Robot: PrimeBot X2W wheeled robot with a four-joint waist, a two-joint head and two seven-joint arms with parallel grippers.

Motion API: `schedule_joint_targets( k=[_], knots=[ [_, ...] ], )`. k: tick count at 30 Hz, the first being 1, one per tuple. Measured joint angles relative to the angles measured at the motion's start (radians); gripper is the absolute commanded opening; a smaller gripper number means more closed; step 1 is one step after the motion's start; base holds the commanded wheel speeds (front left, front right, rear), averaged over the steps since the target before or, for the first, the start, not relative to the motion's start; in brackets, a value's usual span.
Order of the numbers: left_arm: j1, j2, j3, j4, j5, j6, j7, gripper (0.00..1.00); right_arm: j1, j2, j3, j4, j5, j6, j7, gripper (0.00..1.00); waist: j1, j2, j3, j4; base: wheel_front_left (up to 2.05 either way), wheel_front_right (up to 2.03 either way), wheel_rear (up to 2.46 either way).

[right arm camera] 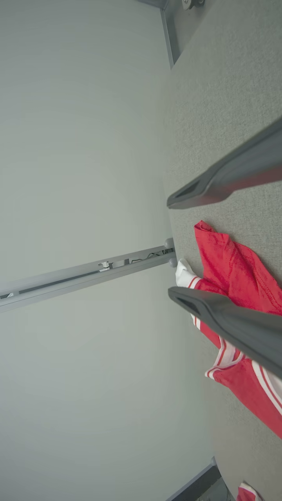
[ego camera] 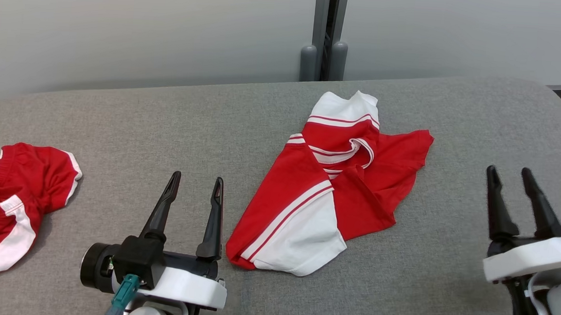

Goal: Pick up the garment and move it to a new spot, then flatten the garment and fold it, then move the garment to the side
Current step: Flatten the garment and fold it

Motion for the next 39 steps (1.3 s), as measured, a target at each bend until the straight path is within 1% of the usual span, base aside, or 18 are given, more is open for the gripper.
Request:
schedule_joint_targets(
  k=[3,5,8,11,15,16,17,18,20,22,24,25,28,33,36,37,38,39],
  knots=[
    [-0.004,0.0,0.003,0.009,0.006,-0.001,0.0,1.0,0.036,0.065,-0.047,-0.044,-0.076,0.0,0.0,1.0,0.0,0.0,0.01,-0.008,0.0,0.0,0.0],
    [-0.004,0.0,0.002,0.013,0.009,-0.002,0.0,1.0,0.041,0.092,-0.073,-0.066,-0.111,0.0,0.0,1.0,0.0,0.0,0.015,-0.012,0.0,0.0,0.0],
    [-0.012,0.0,-0.002,0.022,0.018,-0.008,0.0,1.0,0.047,0.119,-0.09,-0.087,-0.138,0.0,0.0,1.0,0.0,0.0,0.023,-0.021,0.0,0.0,0.0],
    [-0.029,0.001,-0.032,0.05,0.039,-0.027,0.0,1.0,0.06,0.137,-0.099,-0.097,-0.155,0.0,0.0,1.0,0.0,0.0,0.035,-0.033,0.0,0.0,0.0],
    [-0.081,0.0,-0.103,0.091,0.058,-0.055,0.0,1.0,0.062,0.154,-0.103,-0.097,-0.162,0.0,0.0,1.0,0.0,0.0,0.054,-0.056,0.0,0.0,0.0],
    [-0.101,0.0,-0.126,0.105,0.061,-0.067,0.0,1.0,0.062,0.159,-0.105,-0.097,-0.163,0.0,0.0,1.0,0.0,0.0,0.062,-0.062,0.0,0.0,0.0],
    [-0.14,-0.001,-0.175,0.151,0.081,-0.091,0.0,1.0,0.06,0.167,-0.107,-0.097,-0.165,0.0,0.0,1.0,0.0,0.0,0.08,-0.075,0.0,0.0,0.0],
    [-0.14,-0.001,-0.175,0.151,0.081,-0.091,0.0,1.0,0.06,0.167,-0.107,-0.097,-0.165,0.0,0.0,1.0,0.0,0.0,0.08,-0.075,0.0,0.0,0.0],
    [-0.178,-0.001,-0.218,0.227,0.09,-0.105,0.0,1.0,0.057,0.173,-0.102,-0.095,-0.169,0.0,0.0,1.0,0.0,0.0,0.095,-0.092,0.0,0.0,0.0],
    [-0.21,0.001,-0.267,0.293,0.083,-0.13,0.0,1.0,0.054,0.178,-0.105,-0.094,-0.169,0.0,0.0,1.0,0.0,0.0,0.111,-0.11,0.0,0.0,0.0],
    [-0.249,-0.001,-0.316,0.357,0.063,-0.156,0.02,1.0,0.049,0.187,-0.105,-0.093,-0.169,0.0,0.0,1.0,0.0,0.0,0.128,-0.127,0.0,0.0,0.0],
    [-0.269,-0.001,-0.336,0.385,0.063,-0.16,0.03,1.0,0.045,0.189,-0.107,-0.092,-0.168,0.0,0.0,1.0,0.0,0.0,0.137,-0.135,0.0,0.0,0.0],
    [-0.319,0.0,-0.378,0.454,0.066,-0.156,0.05,1.0,0.037,0.194,-0.108,-0.092,-0.167,0.0,0.0,1.0,0.0,0.0,0.161,-0.157,0.0,0.0,0.0],
    [-0.384,0.0,-0.417,0.538,0.099,-0.108,0.042,1.0,0.029,0.202,-0.111,-0.091,-0.164,0.0,0.0,1.0,0.0,0.0,0.194,-0.183,0.0,0.0,0.0],
    [-0.407,-0.001,-0.434,0.575,0.105,-0.092,0.036,1.0,0.025,0.205,-0.122,-0.091,-0.167,0.0,0.0,1.0,0.0,0.0,0.204,-0.19,0.0,0.0,0.0],
    [-0.409,-0.001,-0.439,0.584,0.102,-0.091,0.035,0.28,0.024,0.206,-0.126,-0.091,-0.167,0.0,0.0,1.0,0.0,0.0,0.204,-0.189,0.0,0.0,0.0],
    [-0.411,0.0,-0.443,0.592,0.096,-0.091,0.035,0.0,0.024,0.207,-0.13,-0.091,-0.167,0.0,0.0,1.0,0.0,0.0,0.205,-0.188,0.0,0.0,0.0],
    [-0.414,0.0,-0.447,0.595,0.091,-0.087,0.033,0.0,0.024,0.209,-0.133,-0.09,-0.167,0.0,0.0,1.0,0.0,0.0,0.205,-0.186,0.0,0.0,0.0]
  ],
)
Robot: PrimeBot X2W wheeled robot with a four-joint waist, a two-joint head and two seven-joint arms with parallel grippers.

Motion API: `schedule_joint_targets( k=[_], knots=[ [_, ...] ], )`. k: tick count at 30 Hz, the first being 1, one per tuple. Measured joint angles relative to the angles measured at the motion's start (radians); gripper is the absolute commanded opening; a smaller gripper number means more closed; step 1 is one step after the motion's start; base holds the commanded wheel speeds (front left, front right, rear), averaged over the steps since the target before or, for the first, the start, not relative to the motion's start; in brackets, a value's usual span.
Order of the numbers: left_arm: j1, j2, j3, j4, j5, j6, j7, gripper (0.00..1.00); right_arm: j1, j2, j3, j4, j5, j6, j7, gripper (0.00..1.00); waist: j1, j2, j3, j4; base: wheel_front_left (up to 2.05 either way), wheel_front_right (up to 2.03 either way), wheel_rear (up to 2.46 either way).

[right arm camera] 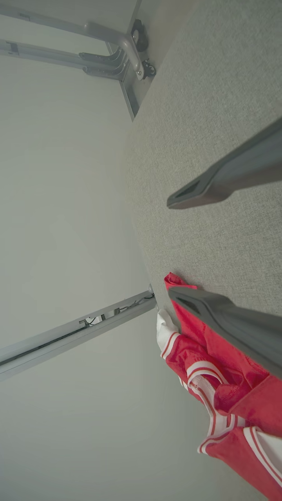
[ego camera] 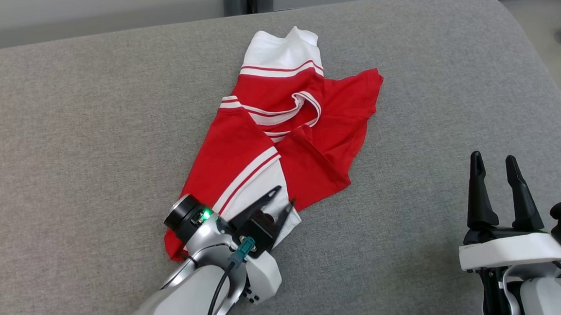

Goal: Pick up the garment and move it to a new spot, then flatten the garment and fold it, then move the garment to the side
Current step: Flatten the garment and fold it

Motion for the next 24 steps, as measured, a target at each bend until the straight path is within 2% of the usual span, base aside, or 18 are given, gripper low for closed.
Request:
schedule_joint_targets(
  k=[6,10,18,21,24],
  knots=[
    [-0.015,0.0,-0.005,-0.059,-0.058,0.03,-0.026,0.0,0.0,0.004,-0.002,0.014,0.001,0.0,0.0,1.0,0.0,0.0,-0.012,0.028,0.0,0.0,0.0],
    [-0.013,0.0,0.046,-0.198,-0.084,0.076,-0.03,0.0,0.001,-0.003,-0.003,0.019,0.0,0.0,0.0,1.0,0.0,0.0,-0.029,0.059,0.0,0.0,0.0],
    [0.08,0.01,0.306,-0.526,-0.085,0.14,-0.032,0.0,0.016,-0.021,-0.014,0.027,0.0,0.0,-0.002,1.0,0.0,0.0,-0.083,0.147,0.0,0.0,0.0],
    [0.146,0.015,0.398,-0.547,-0.096,0.14,-0.033,0.0,0.02,-0.026,-0.015,0.03,0.0,0.0,-0.002,1.0,0.0,0.0,-0.106,0.185,0.0,0.0,0.0],
    [0.202,0.021,0.457,-0.464,-0.111,0.138,-0.033,0.0,0.032,-0.027,-0.009,0.04,0.0,0.0,-0.002,1.0,0.0,0.0,-0.126,0.22,0.0,0.0,0.0]
  ],
)
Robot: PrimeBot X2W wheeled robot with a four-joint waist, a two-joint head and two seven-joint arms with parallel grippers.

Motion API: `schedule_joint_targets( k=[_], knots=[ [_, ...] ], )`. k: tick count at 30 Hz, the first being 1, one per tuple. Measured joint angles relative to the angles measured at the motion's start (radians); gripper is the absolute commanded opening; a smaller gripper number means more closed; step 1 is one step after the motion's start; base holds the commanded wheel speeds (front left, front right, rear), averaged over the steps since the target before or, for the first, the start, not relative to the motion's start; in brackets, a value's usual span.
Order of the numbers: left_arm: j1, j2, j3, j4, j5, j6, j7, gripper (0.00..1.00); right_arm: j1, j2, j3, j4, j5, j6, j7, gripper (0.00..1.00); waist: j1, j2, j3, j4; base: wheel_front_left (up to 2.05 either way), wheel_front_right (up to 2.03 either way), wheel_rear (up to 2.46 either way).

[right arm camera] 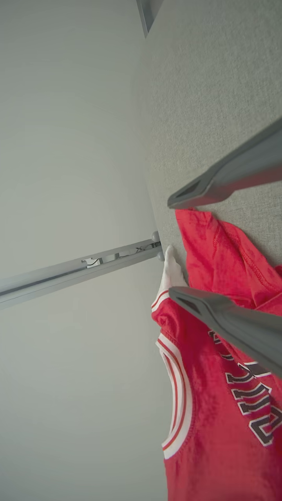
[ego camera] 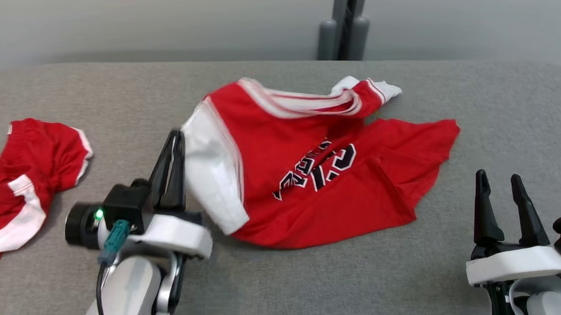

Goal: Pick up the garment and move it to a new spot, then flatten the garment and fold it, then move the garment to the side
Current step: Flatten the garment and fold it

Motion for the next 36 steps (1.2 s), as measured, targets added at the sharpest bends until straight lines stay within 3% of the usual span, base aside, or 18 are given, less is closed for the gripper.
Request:
schedule_joint_targets(
  k=[9,11,12,18,22,29,36],
  knots=[
    [0.051,-0.017,0.048,0.373,-0.076,0.002,0.001,0.0,0.004,0.0,0.025,0.022,0.001,0.0,0.0,1.0,0.0,0.0,-0.037,0.039,0.0,0.0,0.0],
    [0.049,-0.018,0.044,0.423,-0.086,0.003,0.001,0.76,0.004,-0.002,0.029,0.027,0.003,0.0,0.0,1.0,0.0,0.0,-0.039,0.038,0.0,0.0,0.0],
    [0.048,-0.019,0.04,0.447,-0.094,0.003,0.001,1.0,0.004,-0.003,0.03,0.031,0.003,0.0,0.0,1.0,0.0,0.0,-0.04,0.038,0.0,0.0,0.0],
    [0.006,-0.021,0.055,0.409,-0.088,0.02,0.001,1.0,0.004,-0.01,0.026,0.037,0.007,0.0,0.0,1.0,0.0,0.0,-0.047,0.039,0.0,0.0,0.0],
    [-0.001,-0.02,0.105,0.229,-0.05,0.035,0.001,1.0,0.003,-0.011,0.021,0.013,0.0,0.0,0.0,1.0,0.0,0.0,-0.053,0.044,0.0,0.0,0.0],
    [0.049,-0.021,0.108,-0.08,-0.001,-0.002,0.0,1.0,0.002,-0.018,0.017,-0.047,-0.036,0.0,0.0,1.0,0.0,0.0,-0.066,0.05,0.0,0.0,0.0],
    [0.184,-0.021,0.049,-0.128,0.007,0.004,0.0,1.0,0.027,-0.017,0.027,-0.059,-0.081,0.0,0.0,1.0,0.0,0.0,-0.073,0.063,0.0,0.0,0.0]
  ],
)
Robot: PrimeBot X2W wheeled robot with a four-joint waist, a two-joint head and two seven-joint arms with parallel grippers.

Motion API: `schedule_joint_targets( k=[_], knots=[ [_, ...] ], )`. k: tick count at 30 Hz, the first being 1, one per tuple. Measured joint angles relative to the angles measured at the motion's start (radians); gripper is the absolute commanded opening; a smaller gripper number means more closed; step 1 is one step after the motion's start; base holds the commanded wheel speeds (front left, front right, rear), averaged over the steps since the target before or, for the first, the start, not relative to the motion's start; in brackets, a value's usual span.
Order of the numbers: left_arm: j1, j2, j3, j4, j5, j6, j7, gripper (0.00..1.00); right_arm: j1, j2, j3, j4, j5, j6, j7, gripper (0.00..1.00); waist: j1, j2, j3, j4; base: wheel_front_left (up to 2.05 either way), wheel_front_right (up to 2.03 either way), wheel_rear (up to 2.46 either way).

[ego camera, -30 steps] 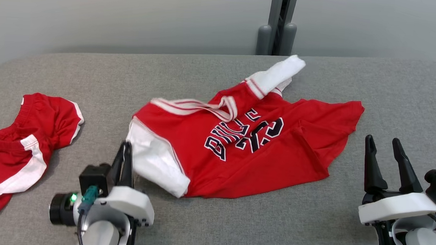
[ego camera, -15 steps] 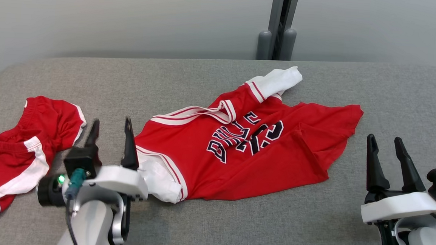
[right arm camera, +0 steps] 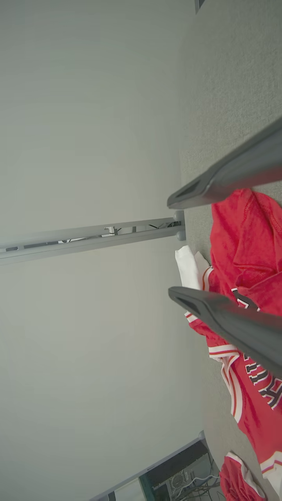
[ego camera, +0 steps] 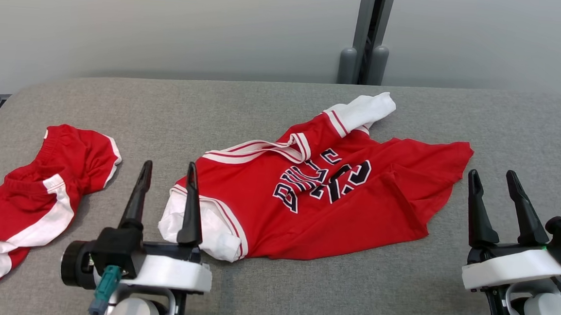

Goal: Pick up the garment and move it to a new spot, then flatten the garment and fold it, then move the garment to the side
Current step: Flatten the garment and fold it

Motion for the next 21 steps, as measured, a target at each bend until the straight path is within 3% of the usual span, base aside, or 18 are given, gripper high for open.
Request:
schedule_joint_targets(
  k=[6,12,21],
  knots=[
    [0.016,0.0,-0.012,0.001,0.017,-0.017,0.0,1.0,-0.009,-0.034,0.04,0.019,-0.01,0.0,0.0,1.0,0.0,0.0,0.014,0.026,0.0,0.0,0.0],
    [0.013,0.001,-0.017,0.026,0.026,-0.039,0.0,1.0,-0.113,-0.134,0.2,0.164,-0.085,0.0,0.011,1.0,0.0,0.0,0.038,0.067,0.0,0.0,0.0],
    [-0.002,0.0,-0.063,0.048,0.018,-0.054,0.0,1.0,-0.27,-0.163,0.329,0.403,0.04,0.0,0.077,1.0,0.0,0.0,0.078,0.143,0.0,0.0,0.0]
  ],
)
